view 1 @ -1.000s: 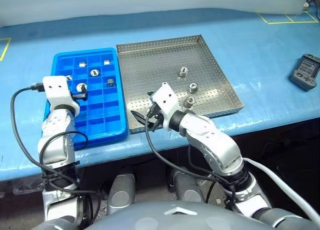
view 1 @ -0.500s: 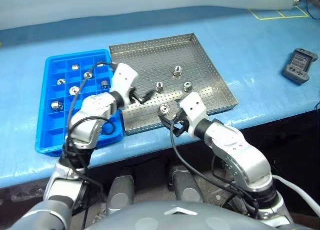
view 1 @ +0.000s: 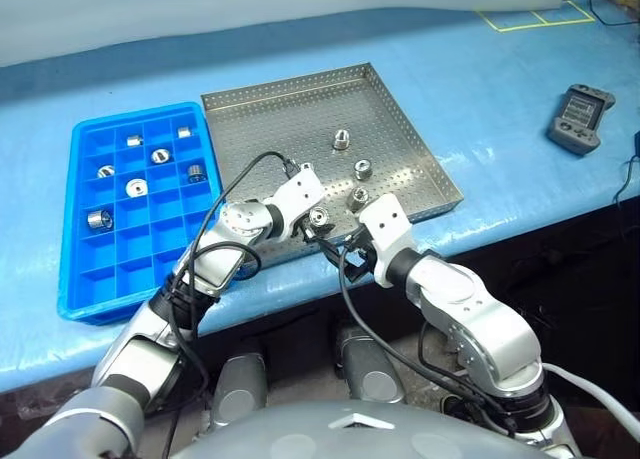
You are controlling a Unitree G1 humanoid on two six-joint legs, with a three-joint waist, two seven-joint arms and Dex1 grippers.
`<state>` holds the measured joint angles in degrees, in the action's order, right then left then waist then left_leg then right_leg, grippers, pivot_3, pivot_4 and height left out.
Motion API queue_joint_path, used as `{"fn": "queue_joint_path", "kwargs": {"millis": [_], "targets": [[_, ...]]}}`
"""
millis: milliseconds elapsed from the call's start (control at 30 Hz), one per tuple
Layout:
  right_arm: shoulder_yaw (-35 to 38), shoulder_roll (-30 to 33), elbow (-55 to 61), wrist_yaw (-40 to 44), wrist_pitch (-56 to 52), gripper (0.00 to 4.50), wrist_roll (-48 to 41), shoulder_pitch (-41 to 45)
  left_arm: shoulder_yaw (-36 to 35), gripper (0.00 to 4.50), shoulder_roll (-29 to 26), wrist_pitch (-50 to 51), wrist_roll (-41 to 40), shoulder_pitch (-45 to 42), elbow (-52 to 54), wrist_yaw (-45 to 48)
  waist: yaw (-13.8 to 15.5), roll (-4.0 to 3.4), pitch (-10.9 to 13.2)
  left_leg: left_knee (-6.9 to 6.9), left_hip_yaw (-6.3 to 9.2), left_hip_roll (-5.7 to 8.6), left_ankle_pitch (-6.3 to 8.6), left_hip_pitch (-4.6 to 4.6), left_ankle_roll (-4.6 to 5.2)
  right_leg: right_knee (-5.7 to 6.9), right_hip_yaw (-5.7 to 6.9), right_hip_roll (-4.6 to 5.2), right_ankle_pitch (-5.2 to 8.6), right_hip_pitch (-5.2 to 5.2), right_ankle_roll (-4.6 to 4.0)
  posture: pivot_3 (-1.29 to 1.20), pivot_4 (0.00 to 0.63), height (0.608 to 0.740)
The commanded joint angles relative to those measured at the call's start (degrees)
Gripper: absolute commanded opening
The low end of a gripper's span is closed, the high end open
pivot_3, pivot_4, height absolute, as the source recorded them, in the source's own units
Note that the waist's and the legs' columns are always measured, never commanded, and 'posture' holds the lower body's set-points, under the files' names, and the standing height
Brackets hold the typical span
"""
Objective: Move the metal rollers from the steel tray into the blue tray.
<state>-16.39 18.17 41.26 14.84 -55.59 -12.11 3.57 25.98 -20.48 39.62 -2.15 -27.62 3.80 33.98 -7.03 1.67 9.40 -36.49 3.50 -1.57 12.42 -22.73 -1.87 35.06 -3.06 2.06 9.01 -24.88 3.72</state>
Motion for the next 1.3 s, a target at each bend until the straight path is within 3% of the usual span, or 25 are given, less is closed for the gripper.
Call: {"fn": "queue_joint_path", "kwargs": {"millis": [33, 167, 300, 533, 767, 1033, 1300], "targets": [[0.51, -0.58, 1.68, -0.47, 0.74, 4.50, 0.00, 1.15, 1.11, 2.92, -0.32, -0.67, 1.53, -0.37, 0.35, 1.12, 0.00, 0.00, 0.00, 0.00, 0.00, 0.00, 0.00, 0.00, 0.00, 0.00, 0.00, 0.00, 0.00, 0.00, 0.00, -0.13, 0.150, 0.740], [0.55, -1.16, 1.03, -0.58, 0.95, 4.50, -0.01, 1.94, 0.24, 1.69, 0.19, 0.00, 1.38, 0.41, 0.77, 1.44, 0.03, 0.00, 0.00, -0.01, -0.01, 0.00, 0.00, 0.00, 0.00, 0.00, -0.01, 0.01, 0.00, 0.00, 0.00, -0.13, 0.150, 0.740], [0.13, -1.37, 0.59, -0.46, 1.10, 4.50, 0.02, 2.55, -2.93, 1.69, 1.73, 0.25, 0.70, 1.71, 2.03, -1.17, 0.09, 0.00, 0.00, 0.00, 0.00, 0.00, 0.00, 0.00, 0.00, 0.00, 0.00, 0.00, 0.00, 0.00, 0.00, -0.11, 0.150, 0.740], [-2.30, -2.55, -1.73, 0.86, 2.83, 4.50, -0.07, 6.03, -23.83, 1.69, 10.07, -0.23, -3.35, 7.96, 12.77, -16.67, 0.26, 0.00, 0.01, 0.00, 0.00, -0.02, 0.00, -0.04, 0.01, 0.02, 0.00, -0.01, -0.01, -0.05, 0.02, -0.05, 0.150, 0.740], [-5.81, -3.97, -6.10, 4.16, 5.90, 4.50, -0.50, 10.80, -36.01, 1.69, 9.81, 2.14, -1.54, 16.60, 24.81, -26.69, 2.47, 0.02, 0.02, 0.03, 0.04, 0.00, 0.01, 0.03, 0.02, -0.03, 0.00, -0.03, -0.01, 0.05, 0.02, 0.07, 0.150, 0.740], [-9.20, -5.02, -10.41, 7.67, 8.91, 4.50, -0.09, 14.83, -37.36, 1.69, 7.85, 5.99, 1.73, 26.34, 32.05, -31.04, 6.23, 0.04, 0.02, -0.03, 0.09, 0.00, 0.01, 0.00, 0.01, -0.09, 0.08, 0.01, -0.01, 0.11, 0.02, 0.13, 0.150, 0.740], [-9.59, -5.18, -11.02, 8.68, 9.35, 4.50, 0.00, 14.60, -39.55, 1.69, 12.57, 8.40, 2.64, 32.08, 34.91, -35.88, 6.68, 0.04, 0.03, -0.03, 0.13, -0.03, 0.02, -0.02, 0.00, -0.10, 0.17, 0.02, -0.01, 0.09, 0.01, 0.15, 0.150, 0.740]]}}
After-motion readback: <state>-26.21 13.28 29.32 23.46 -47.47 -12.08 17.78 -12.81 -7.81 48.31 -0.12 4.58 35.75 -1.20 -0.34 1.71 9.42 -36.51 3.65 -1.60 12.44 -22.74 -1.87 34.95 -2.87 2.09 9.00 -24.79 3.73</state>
